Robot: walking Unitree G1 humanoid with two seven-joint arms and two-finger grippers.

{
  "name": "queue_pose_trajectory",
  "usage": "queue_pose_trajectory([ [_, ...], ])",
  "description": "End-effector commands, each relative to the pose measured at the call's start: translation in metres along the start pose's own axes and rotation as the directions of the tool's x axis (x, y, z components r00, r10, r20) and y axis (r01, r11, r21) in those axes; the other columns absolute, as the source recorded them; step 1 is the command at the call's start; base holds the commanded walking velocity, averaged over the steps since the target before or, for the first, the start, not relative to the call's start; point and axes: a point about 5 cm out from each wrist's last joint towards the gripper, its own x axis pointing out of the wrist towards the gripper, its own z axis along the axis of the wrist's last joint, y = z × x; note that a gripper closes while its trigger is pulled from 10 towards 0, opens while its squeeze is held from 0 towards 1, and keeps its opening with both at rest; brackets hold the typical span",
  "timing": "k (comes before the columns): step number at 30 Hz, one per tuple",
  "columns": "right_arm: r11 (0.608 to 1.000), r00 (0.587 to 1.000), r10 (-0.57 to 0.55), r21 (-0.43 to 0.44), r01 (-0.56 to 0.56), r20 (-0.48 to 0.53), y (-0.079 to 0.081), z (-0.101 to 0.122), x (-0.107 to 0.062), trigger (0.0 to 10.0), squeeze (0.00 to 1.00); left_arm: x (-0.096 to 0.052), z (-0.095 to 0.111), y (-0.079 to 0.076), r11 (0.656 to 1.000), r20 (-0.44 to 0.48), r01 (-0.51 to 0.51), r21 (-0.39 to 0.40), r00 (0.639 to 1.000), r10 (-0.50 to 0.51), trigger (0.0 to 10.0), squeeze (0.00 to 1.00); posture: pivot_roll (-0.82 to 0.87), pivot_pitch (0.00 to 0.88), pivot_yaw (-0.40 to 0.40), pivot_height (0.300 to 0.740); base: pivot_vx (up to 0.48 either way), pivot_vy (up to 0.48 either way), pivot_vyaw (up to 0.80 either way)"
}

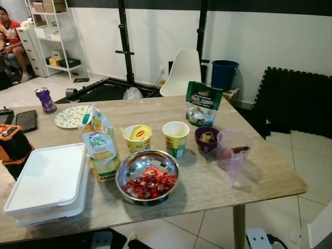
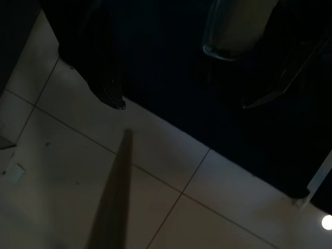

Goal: Restocking fridge

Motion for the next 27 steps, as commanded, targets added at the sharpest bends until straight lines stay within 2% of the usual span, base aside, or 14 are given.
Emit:
queue_pose_trajectory([
  [1,1.000,1.000,-0.005,0.006,0.005,-0.018,-0.002,-0.003,-0.001,10.0,0.00,-0.001,-0.005,0.001,1.000,-0.013,-0.004,-0.007,1.000,0.004,10.0,0.00,0.02,0.096,-0.009,0.740,0.000,0.000,0.00],
  [8,1.000,1.000,-0.006,-0.007,0.006,-0.025,-0.003,-0.004,-0.001,10.0,0.00,-0.001,-0.005,0.000,1.000,-0.017,0.003,0.000,1.000,-0.003,10.0,0.00,0.02,0.098,-0.011,0.740,0.000,0.000,0.00],
  [11,0.998,0.999,-0.022,-0.051,0.020,-0.039,-0.017,-0.005,-0.004,10.0,0.00,-0.002,-0.008,0.003,1.000,-0.023,0.003,0.016,1.000,-0.002,10.0,0.00,0.02,0.102,-0.009,0.740,0.000,0.000,0.00],
  [14,0.998,0.998,-0.039,-0.053,0.036,-0.043,-0.032,-0.002,-0.006,10.0,0.00,-0.004,-0.011,0.007,1.000,-0.030,-0.011,0.014,0.999,0.011,10.0,0.00,0.02,0.104,-0.009,0.740,0.000,0.000,0.00],
  [15,0.998,0.998,-0.039,-0.053,0.036,-0.043,-0.032,-0.002,-0.006,10.0,0.00,-0.004,-0.011,0.007,1.000,-0.030,-0.011,0.014,0.999,0.011,10.0,0.00,0.02,0.104,-0.009,0.740,0.000,0.000,0.00],
  [20,0.995,0.994,-0.078,-0.070,0.072,-0.073,-0.058,-0.001,-0.011,10.0,0.00,-0.005,-0.015,0.010,1.000,-0.042,-0.026,0.004,0.999,0.026,10.0,0.00,0.02,0.104,-0.009,0.740,0.000,0.000,0.00],
  [24,0.994,0.994,-0.083,-0.074,0.078,-0.077,-0.057,-0.003,-0.012,10.0,0.00,-0.005,-0.016,0.009,1.000,-0.043,-0.025,-0.013,0.999,0.024,10.0,0.00,0.01,0.111,-0.016,0.740,0.000,0.000,0.00],
  [26,0.995,0.995,-0.068,-0.072,0.062,-0.080,-0.047,-0.006,-0.010,10.0,0.00,-0.005,-0.017,0.008,1.000,-0.046,-0.020,-0.025,0.999,0.018,10.0,0.00,0.01,0.111,-0.018,0.740,0.000,0.000,0.00],
  [27,0.995,0.995,-0.068,-0.072,0.062,-0.080,-0.047,-0.006,-0.010,10.0,0.00,-0.005,-0.017,0.008,1.000,-0.046,-0.020,-0.025,0.999,0.018,10.0,0.00,0.01,0.111,-0.018,0.740,0.000,0.000,0.00],
])
